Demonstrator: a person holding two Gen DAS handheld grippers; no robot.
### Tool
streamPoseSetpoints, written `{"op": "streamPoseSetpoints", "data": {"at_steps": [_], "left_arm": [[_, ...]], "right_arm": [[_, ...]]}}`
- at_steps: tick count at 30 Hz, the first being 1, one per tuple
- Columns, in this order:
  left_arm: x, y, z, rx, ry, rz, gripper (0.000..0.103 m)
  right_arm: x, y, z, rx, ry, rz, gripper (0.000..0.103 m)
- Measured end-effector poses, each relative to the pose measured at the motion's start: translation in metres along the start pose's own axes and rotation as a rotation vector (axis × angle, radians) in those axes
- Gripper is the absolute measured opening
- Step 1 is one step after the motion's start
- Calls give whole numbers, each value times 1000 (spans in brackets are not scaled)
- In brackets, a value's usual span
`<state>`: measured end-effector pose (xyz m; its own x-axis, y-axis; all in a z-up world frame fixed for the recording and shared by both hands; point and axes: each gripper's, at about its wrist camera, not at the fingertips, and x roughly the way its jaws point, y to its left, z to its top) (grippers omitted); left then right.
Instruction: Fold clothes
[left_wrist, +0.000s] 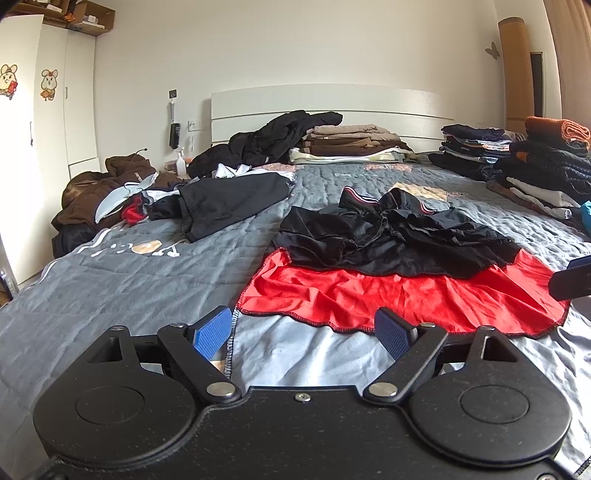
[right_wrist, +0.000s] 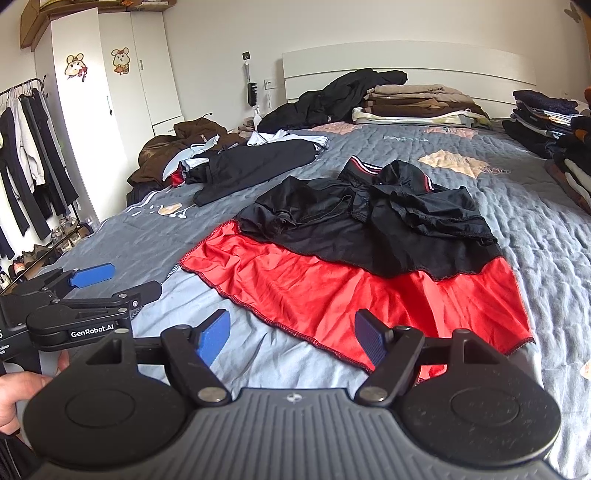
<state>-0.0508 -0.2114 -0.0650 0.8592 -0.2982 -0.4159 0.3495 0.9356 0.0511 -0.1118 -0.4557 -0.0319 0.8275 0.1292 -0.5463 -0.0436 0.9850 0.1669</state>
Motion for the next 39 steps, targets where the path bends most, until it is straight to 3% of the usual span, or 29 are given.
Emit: {"op": "streamPoseSetpoints", "data": {"at_steps": [9, 14, 18, 20, 25, 30, 34, 37, 39], "left_arm": [[-23, 18, 5, -27, 77, -21, 84], [-49, 28, 16, 82, 95, -21, 84], [-63, 45, 14, 95, 180, -89, 84], [-67, 51, 7, 93, 252, -156, 83], [-74, 61, -12, 62, 329, -165, 81], [-70, 67, -29, -1, 406, -167, 63], [-65, 71, -43, -16, 464, -150, 41], [-62, 76, -53, -27, 504, -155, 35], [-59, 79, -58, -15, 525, -119, 35]], "right_arm": [[-35, -19, 6, -60, 44, -57, 74], [-59, -31, 11, -106, 76, -97, 74], [-74, -52, 10, -124, 120, -146, 74], [-82, -68, 4, -97, 157, -123, 74], [-89, -105, -17, -33, 269, -94, 74], [-89, -126, -37, -3, 318, -124, 74], [-86, -140, -49, 47, 365, -111, 74], [-86, -144, -54, 41, 398, -129, 74], [-86, -148, -57, 47, 413, -124, 74]]}}
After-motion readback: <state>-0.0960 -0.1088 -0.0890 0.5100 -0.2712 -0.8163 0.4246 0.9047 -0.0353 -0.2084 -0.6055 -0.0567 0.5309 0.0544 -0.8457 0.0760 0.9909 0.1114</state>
